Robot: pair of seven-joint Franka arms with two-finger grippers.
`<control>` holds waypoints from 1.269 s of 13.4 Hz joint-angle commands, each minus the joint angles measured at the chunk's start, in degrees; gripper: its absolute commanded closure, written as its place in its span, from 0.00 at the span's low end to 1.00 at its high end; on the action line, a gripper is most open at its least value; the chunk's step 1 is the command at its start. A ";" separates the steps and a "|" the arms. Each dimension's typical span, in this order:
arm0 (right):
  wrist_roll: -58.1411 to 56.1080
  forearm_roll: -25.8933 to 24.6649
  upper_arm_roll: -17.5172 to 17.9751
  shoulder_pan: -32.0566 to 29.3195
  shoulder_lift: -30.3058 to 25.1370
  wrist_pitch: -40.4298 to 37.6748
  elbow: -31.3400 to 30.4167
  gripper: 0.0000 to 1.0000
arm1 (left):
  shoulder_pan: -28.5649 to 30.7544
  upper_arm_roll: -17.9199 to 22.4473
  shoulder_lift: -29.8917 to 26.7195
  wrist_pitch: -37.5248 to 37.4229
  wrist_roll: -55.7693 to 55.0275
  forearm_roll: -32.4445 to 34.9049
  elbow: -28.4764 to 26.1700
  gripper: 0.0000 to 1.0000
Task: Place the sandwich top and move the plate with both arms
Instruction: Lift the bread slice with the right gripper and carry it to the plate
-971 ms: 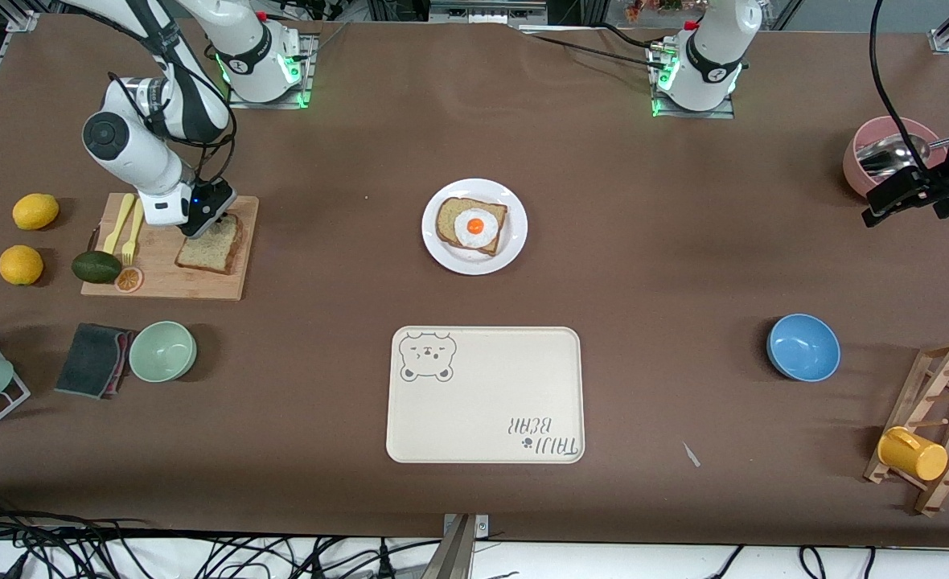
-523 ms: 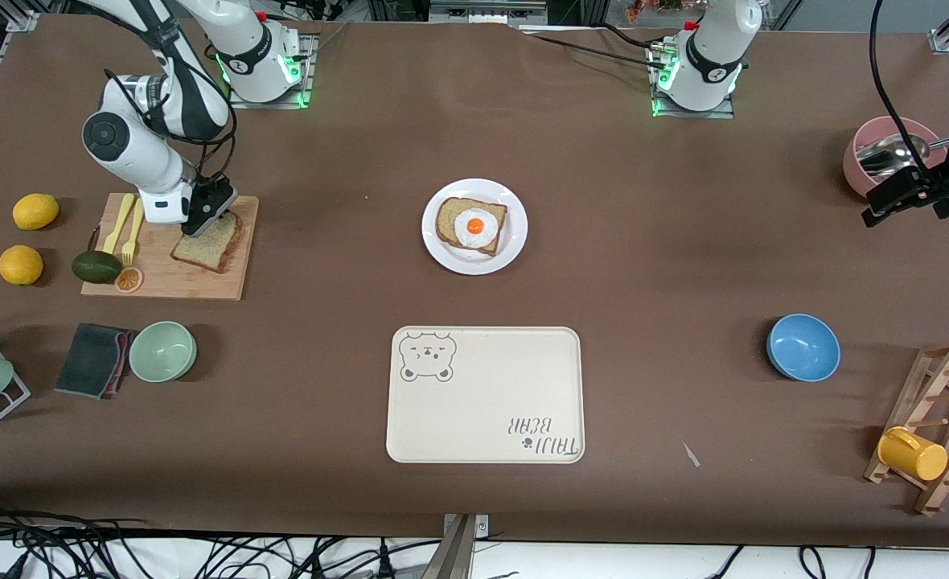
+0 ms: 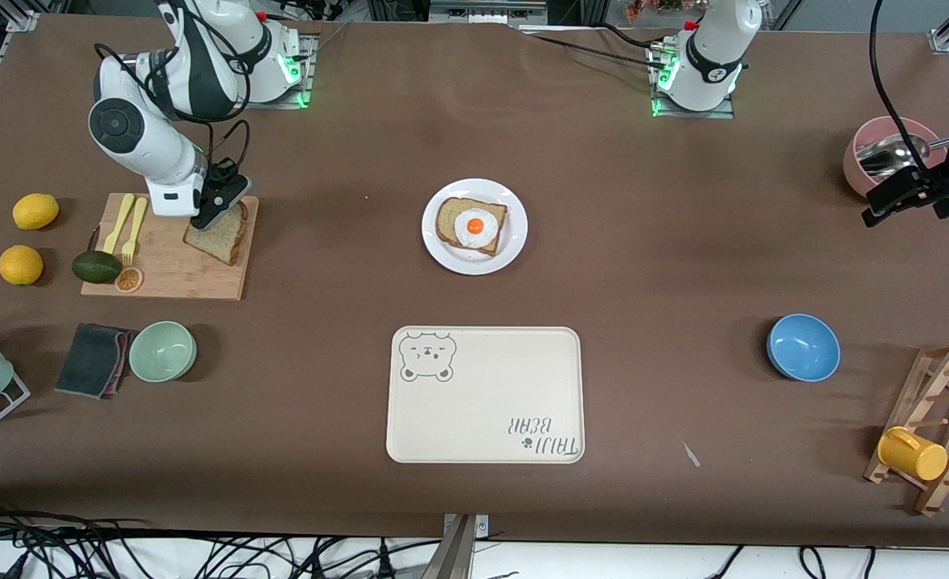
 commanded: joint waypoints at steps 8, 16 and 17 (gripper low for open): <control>26.71 7.17 22.46 -0.17 0.54 -16.28 18.19 1.00 | 0.01 -0.03 -0.45 -0.62 0.12 -1.51 0.50 0.00; 58.22 6.95 34.27 7.01 11.50 -7.68 28.49 1.00 | 0.01 -0.21 -0.54 -0.79 0.12 -1.51 0.51 0.00; 62.90 5.11 34.35 8.17 14.40 -4.96 29.71 1.00 | 0.01 -0.21 -0.54 -0.79 0.12 -1.51 0.51 0.00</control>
